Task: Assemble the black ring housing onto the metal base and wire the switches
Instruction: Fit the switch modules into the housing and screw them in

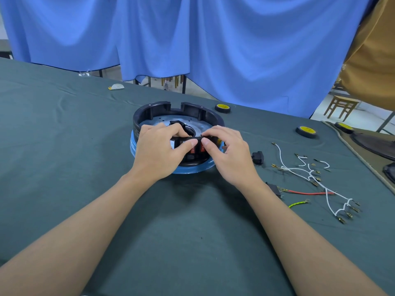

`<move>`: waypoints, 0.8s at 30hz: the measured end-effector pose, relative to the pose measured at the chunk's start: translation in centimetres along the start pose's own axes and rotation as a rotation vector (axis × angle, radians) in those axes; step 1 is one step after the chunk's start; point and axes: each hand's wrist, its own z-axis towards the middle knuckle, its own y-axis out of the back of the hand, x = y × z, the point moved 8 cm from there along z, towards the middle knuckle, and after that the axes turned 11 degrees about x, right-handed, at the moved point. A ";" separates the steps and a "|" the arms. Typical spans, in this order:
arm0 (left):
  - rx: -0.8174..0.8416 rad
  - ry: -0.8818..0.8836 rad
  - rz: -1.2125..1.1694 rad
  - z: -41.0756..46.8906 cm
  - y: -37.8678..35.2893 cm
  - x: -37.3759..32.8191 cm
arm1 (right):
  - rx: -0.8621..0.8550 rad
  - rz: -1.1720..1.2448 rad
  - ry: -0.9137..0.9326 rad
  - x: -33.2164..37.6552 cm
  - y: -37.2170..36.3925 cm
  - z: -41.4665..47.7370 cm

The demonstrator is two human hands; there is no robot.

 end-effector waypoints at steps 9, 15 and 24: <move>-0.036 0.011 0.097 -0.5 -0.5 0.2 | 0.014 -0.122 -0.039 0.3 0.2 0.2; -0.002 -0.052 0.105 -0.7 -0.7 -0.1 | 0.060 -0.428 -0.265 -2.1 4.9 -0.9; 0.129 -0.181 0.157 -1.2 -1.8 -1.8 | 0.530 -0.689 -0.716 -5.3 6.4 -4.8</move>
